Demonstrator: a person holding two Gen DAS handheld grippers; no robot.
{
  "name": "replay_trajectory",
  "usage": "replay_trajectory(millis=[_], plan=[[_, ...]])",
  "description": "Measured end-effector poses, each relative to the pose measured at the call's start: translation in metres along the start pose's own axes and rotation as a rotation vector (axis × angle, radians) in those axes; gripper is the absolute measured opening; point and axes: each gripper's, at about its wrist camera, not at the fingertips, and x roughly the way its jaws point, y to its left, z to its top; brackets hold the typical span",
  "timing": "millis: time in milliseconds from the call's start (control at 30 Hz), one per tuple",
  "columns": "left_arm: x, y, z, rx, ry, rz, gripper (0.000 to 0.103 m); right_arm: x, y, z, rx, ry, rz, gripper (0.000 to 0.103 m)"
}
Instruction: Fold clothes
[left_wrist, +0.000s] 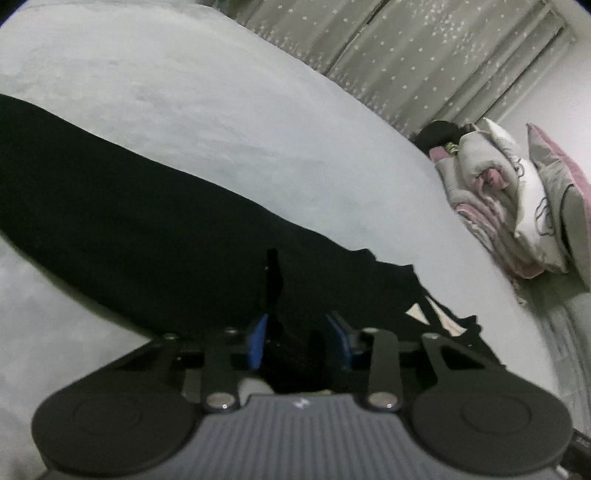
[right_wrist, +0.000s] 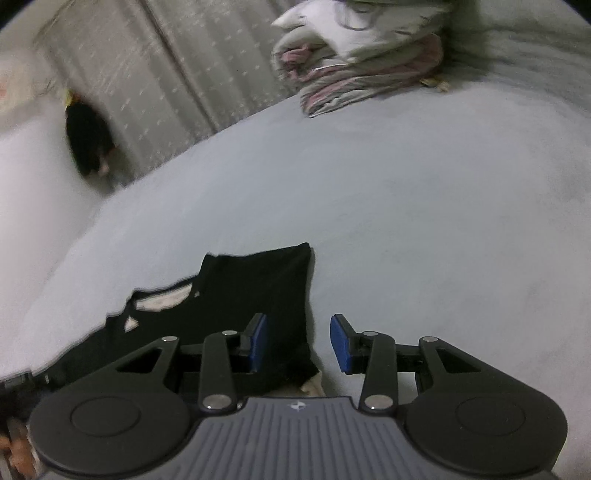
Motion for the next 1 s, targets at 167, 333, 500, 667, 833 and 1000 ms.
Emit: replay_trajectory(millis=[167,333,500,667,833,1000], plan=[[0.004,-0.002,0.002,-0.004,0.003,0.021,0.018,0.008,0.013,-0.009,-0.137,0.054,0.006,0.038],[0.002,-0.001,0.001,0.009,0.000,0.028,0.011,0.014,0.008,-0.009,-0.098,0.063,-0.005,0.013],[0.003,0.001,0.000,0.006,0.012,0.000,0.010,0.016,0.002,-0.006,-0.061,0.058,-0.028,0.010],[0.006,0.001,0.000,0.034,0.020,0.022,0.013,0.013,0.007,-0.007,-0.093,0.035,-0.060,0.010],[-0.004,0.000,0.004,0.030,-0.031,0.072,0.019,0.010,0.014,-0.009,-0.144,0.007,-0.095,0.016],[-0.012,-0.008,0.002,0.079,-0.094,0.047,0.025,0.002,0.023,-0.009,-0.187,-0.043,-0.095,0.021]])
